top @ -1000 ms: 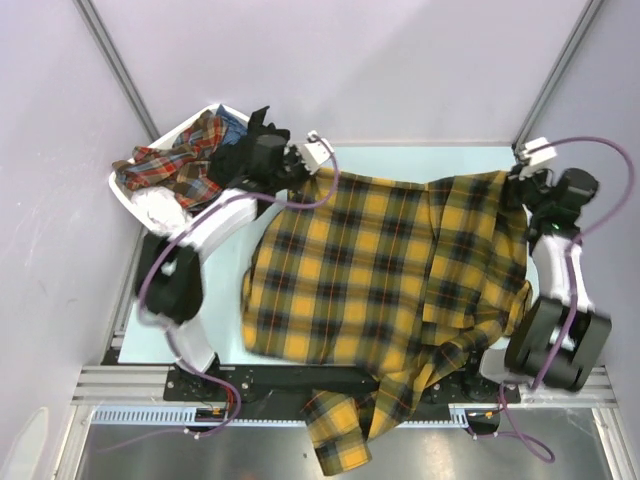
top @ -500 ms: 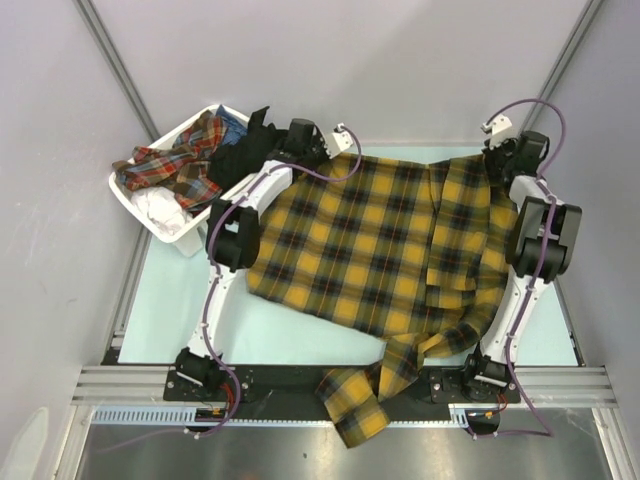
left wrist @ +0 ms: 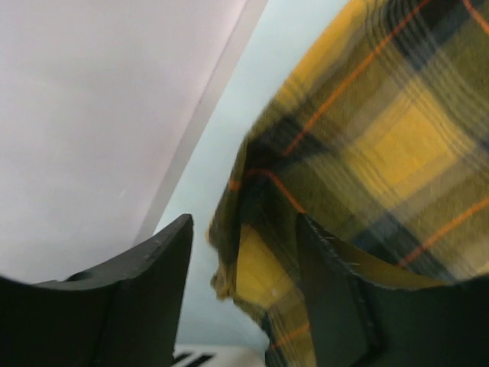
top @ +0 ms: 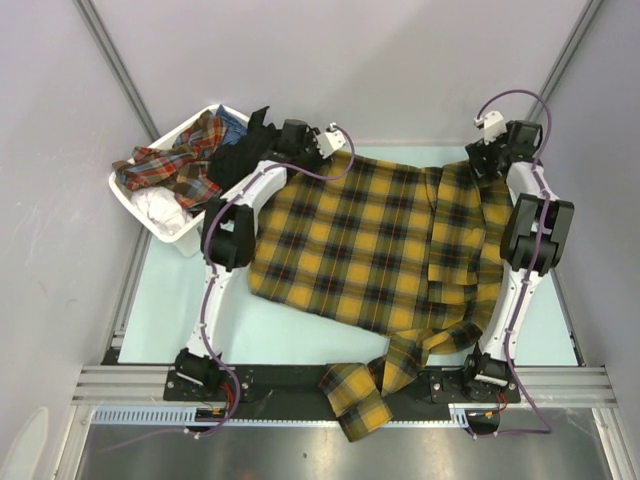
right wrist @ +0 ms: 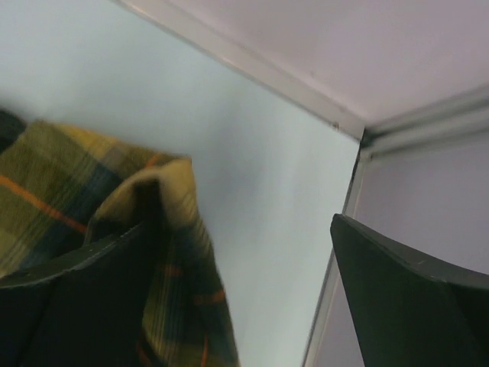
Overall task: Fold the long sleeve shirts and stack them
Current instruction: Flatten the shirt out
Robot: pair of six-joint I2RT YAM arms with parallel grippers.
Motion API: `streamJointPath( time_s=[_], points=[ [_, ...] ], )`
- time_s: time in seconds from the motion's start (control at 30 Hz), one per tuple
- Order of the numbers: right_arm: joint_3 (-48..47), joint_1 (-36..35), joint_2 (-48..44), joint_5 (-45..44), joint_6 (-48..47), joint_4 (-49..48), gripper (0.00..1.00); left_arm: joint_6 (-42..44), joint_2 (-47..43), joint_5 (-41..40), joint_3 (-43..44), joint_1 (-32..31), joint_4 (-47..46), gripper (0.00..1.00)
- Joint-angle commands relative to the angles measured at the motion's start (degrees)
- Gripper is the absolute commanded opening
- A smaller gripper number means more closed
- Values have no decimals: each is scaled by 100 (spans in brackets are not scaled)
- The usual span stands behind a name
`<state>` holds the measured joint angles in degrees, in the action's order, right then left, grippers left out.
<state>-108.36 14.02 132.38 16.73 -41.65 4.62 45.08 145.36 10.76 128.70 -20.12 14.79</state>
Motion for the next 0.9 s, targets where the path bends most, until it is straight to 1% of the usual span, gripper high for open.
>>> streamJointPath(
  time_s=[0.0, 0.03, 0.1, 0.17, 0.27, 0.3, 0.37, 0.4, 0.47, 0.5, 0.53, 0.6, 0.63, 0.73, 0.77, 0.87],
  points=[
    [-20, 197, -1221, -232, 42, 1301, 100, -175, -991, 241, -415, 201, -99, 68],
    [77, 241, -1362, -240, 86, 1400, 100, -149, -1175, 346, -573, 210, -55, 74],
    [322, 364, -1748, -144, 323, 1750, 100, -113, -1343, 636, -758, 210, -28, 99],
    [411, 426, -1925, -83, 534, 1962, 100, -271, -1493, 760, -821, 210, 50, 99],
    [306, 426, -2154, 241, 929, 2726, 98, -368, -1695, 1085, -812, 219, 401, 99],
    [289, 435, -2250, 356, 1218, 3041, 97, -351, -1773, 1216, -873, 219, 576, 99],
    [289, 426, -2321, 724, 1509, 3577, 95, -386, -2063, 1331, -1232, 219, 587, 99],
    [332, 443, -2356, 831, 1946, 3702, 91, -386, -2177, 1393, -1373, 219, 596, 99],
    [586, 479, -2453, 1207, 2265, 4001, 87, -299, -2423, 1682, -1707, 210, 648, 99],
    [735, 496, -2488, 1279, 2475, 4011, 85, -315, -2468, 1770, -1769, 210, 735, 99],
    [1076, 549, -2576, 1367, 2773, 4011, 84, -385, -2512, 1876, -1813, 219, 797, 99],
    [1403, 584, -2681, 1500, 3012, 3880, 83, -526, -2539, 2060, -1744, 219, 1164, 98],
    [1744, 584, -2778, 1474, 3118, 3862, 83, -553, -2574, 2113, -1726, 219, 1263, 97],
    [2229, 628, -2910, 1464, 3233, 3906, 82, -833, -2679, 1991, -1919, 219, 1325, 94],
    [2553, 646, -2980, 1473, 3251, 3923, 81, -860, -2714, 1904, -1963, 219, 1386, 93],
    [3020, 690, -3086, 1491, 3286, 4020, 79, -1018, -2934, 1789, -2209, 236, 1396, 92]
  ],
)
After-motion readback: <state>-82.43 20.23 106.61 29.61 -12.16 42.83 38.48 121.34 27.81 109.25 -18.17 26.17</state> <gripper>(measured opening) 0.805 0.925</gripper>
